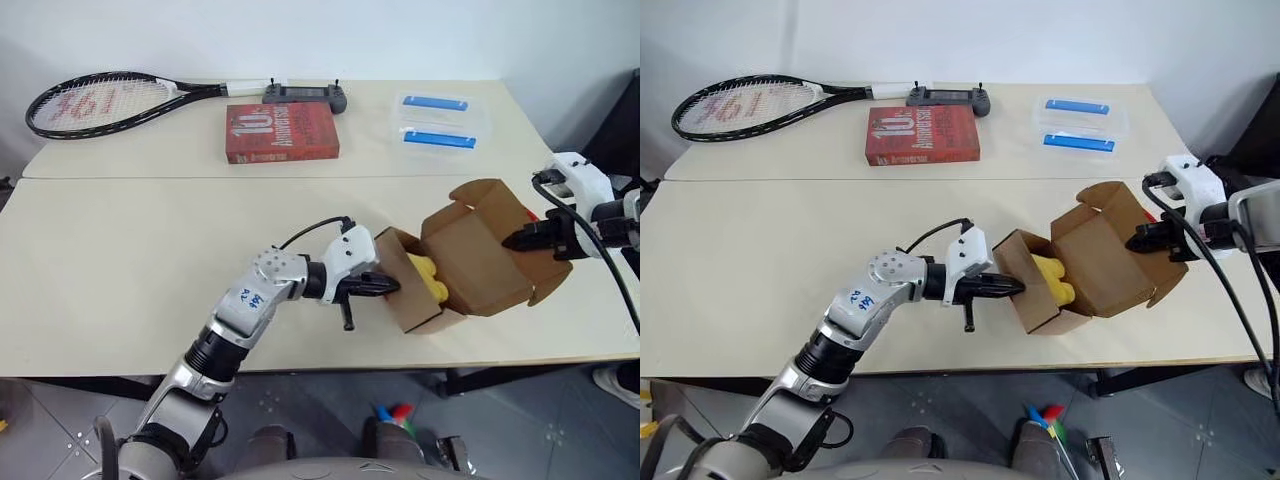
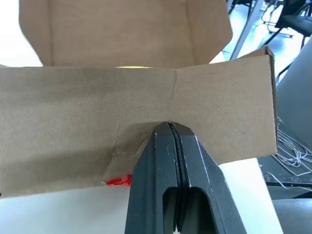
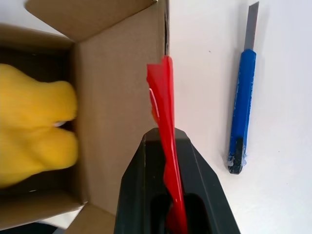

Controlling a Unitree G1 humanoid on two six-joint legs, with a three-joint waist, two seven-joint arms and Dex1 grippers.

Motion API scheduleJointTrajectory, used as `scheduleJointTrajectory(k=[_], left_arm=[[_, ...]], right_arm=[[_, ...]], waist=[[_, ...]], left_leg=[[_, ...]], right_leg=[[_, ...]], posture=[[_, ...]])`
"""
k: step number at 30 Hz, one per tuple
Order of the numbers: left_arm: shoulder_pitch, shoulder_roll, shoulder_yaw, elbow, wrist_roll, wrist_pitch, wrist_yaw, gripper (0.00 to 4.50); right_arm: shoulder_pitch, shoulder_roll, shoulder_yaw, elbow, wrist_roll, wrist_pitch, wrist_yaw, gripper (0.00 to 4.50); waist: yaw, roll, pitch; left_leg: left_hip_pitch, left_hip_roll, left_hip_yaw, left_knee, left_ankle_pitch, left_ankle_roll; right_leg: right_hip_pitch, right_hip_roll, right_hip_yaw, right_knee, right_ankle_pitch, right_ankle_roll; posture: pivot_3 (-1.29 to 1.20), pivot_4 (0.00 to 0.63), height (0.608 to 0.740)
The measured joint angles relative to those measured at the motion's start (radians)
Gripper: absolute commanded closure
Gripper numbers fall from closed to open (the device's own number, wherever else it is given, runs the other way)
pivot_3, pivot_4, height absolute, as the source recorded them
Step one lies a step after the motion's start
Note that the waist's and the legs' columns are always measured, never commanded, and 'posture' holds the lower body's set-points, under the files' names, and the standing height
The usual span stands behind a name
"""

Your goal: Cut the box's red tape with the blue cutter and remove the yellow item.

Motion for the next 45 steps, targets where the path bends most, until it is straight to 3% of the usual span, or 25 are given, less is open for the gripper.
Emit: scheduleJointTrajectory(k=[9,15,16,19,27,29,32,37,41,45], left_arm=[[0.052,0.048,0.028,0.019,0.028,0.107,0.067,4.5],[0.046,0.079,0.062,0.012,0.023,0.126,0.071,4.5],[0.04,0.083,0.07,0.012,0.021,0.129,0.072,4.14],[0.035,0.093,0.082,0.01,0.02,0.137,0.071,3.46],[0.029,0.176,0.113,-0.013,-0.013,0.168,0.036,1.14],[0.032,0.221,0.127,-0.028,-0.025,0.163,0.008,0.53],[0.045,0.297,0.199,-0.026,-0.058,0.121,-0.039,0.06],[0.193,0.467,0.376,-0.022,-0.174,-0.018,-0.232,0.0],[0.318,0.547,0.509,0.065,-0.19,-0.153,-0.293,0.0],[0.516,0.604,0.673,0.125,-0.216,-0.256,-0.33,0.0]], right_arm=[[0.111,0.171,-0.085,-0.078,-0.007,0.045,-0.012,4.48],[0.157,0.196,-0.17,-0.148,0.071,0.046,-0.087,4.48],[0.171,0.201,-0.183,-0.154,0.089,0.046,-0.109,4.5],[0.207,0.203,-0.216,-0.176,0.128,0.046,-0.16,3.91],[0.304,0.271,-0.355,-0.272,0.192,0.036,-0.244,1.29],[0.364,0.259,-0.409,-0.339,0.179,-0.038,-0.194,0.59],[0.489,0.208,-0.482,-0.414,0.115,-0.235,-0.042,0.5],[0.694,0.15,-0.641,-0.399,0.019,-0.564,0.325,0.04],[0.67,0.201,-0.697,-0.327,-0.029,-0.815,0.498,0.04],[0.697,0.172,-0.652,-0.342,-0.054,-0.969,0.75,0.04]], waist=[[0.006,0.006,0.003],[0.012,0.007,0.003],[0.011,0.007,0.003],[0.01,0.007,0.003],[0.002,0.007,0.003],[0.005,0.007,0.003],[0.005,0.007,0.003],[-0.002,0.007,0.003],[-0.009,0.007,0.004],[-0.023,0.007,0.004]], left_leg=[[-0.006,-0.001,0.0,0.0,0.0,0.0],[-0.013,-0.001,-0.001,-0.003,0.0,0.0],[-0.014,-0.001,-0.001,-0.003,0.0,0.0],[-0.015,-0.001,-0.001,-0.003,0.0,0.0],[-0.015,-0.001,0.0,-0.002,0.0,0.0],[-0.015,-0.001,0.0,-0.002,0.0,0.0],[-0.015,-0.001,0.0,-0.003,0.0,0.0],[-0.012,0.0,0.002,-0.004,0.0,-0.001],[-0.003,0.001,0.007,-0.005,0.0,-0.001],[-0.001,0.002,0.008,-0.007,-0.001,-0.002]], right_leg=[[-0.006,0.0,0.0,0.001,0.001,0.001],[-0.014,0.0,-0.005,0.001,0.001,0.001],[-0.015,0.0,-0.006,0.001,0.001,0.001],[-0.015,0.0,-0.006,0.0,0.001,0.001],[-0.015,0.0,-0.006,0.0,0.001,0.002],[-0.015,0.0,-0.007,0.0,0.001,0.002],[-0.015,0.0,-0.006,0.0,0.001,0.002],[-0.015,0.0,-0.006,0.0,0.001,0.002],[-0.009,0.0,-0.003,0.0,0.001,0.002],[-0.01,0.0,-0.001,0.002,0.001,0.001]], posture=[[0.0,0.15,0.74],[0.0,0.15,0.74],[0.0,0.15,0.74],[0.0,0.15,0.74],[0.0,0.15,0.74],[0.0,0.15,0.74],[0.0,0.15,0.74],[0.0,0.15,0.74],[0.0,0.15,0.74],[0.0,0.15,0.74]])
